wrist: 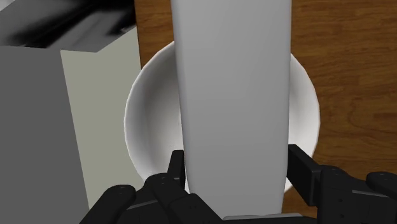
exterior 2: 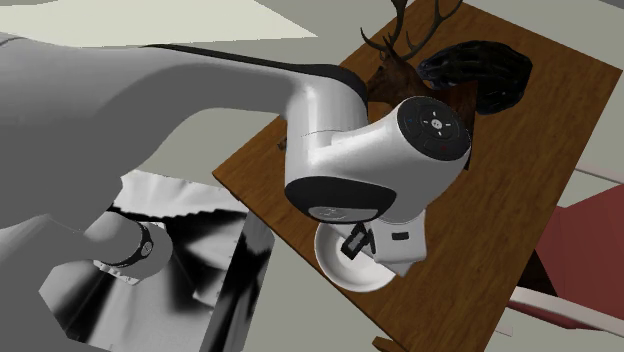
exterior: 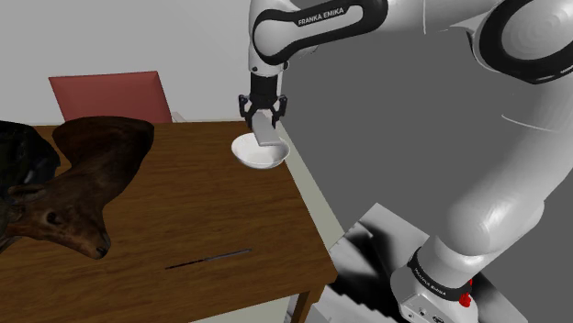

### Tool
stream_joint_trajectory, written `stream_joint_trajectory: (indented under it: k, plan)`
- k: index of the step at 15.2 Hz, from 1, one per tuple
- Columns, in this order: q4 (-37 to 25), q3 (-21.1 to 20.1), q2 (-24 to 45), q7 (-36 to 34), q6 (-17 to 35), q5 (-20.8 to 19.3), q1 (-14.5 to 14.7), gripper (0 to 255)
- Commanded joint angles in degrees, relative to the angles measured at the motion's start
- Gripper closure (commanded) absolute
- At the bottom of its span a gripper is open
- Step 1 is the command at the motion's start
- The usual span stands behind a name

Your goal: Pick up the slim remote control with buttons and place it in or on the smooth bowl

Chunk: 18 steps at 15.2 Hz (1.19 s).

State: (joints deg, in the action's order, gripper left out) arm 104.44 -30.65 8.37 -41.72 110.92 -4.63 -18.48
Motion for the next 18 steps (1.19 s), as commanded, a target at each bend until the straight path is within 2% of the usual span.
stream_joint_trajectory:
  k: [1,13,18]
  plan:
    - [0.10,0.21,0.94,0.13,0.94,-0.54,-0.07,255]
    - [5.62,0.70,4.11,-1.29,9.14,-2.64,0.35,255]
    - [5.62,0.69,4.11,-1.29,9.14,-2.64,0.35,255]
